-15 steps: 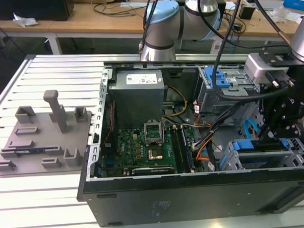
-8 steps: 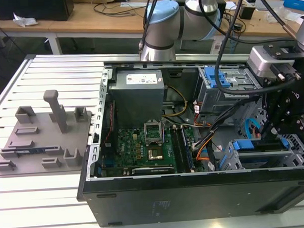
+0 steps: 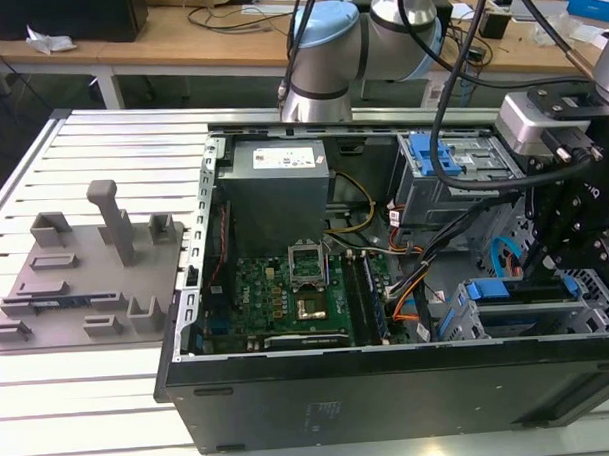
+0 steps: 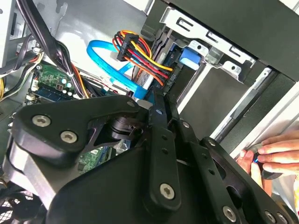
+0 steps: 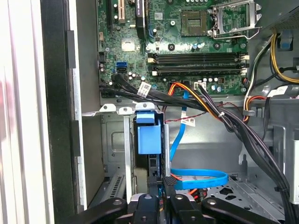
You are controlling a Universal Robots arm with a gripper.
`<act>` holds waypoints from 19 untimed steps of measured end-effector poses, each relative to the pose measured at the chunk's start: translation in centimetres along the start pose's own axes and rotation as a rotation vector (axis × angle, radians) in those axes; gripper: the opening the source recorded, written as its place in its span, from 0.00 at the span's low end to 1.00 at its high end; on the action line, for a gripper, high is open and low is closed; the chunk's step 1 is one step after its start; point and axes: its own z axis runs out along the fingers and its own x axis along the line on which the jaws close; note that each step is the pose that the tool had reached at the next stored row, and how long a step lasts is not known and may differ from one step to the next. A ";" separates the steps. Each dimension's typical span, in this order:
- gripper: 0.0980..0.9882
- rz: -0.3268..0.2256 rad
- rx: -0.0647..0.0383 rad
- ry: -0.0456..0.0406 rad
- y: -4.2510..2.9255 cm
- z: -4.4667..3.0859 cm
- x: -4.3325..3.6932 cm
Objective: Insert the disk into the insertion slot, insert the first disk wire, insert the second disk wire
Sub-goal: 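Insert the second disk wire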
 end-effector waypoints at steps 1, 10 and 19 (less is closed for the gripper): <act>0.07 0.000 0.000 0.0000 0.00 0.02 0.02; 0.07 0.031 -0.002 0.0011 0.02 0.50 0.17; 0.07 0.033 -0.004 0.0011 -0.01 0.47 0.08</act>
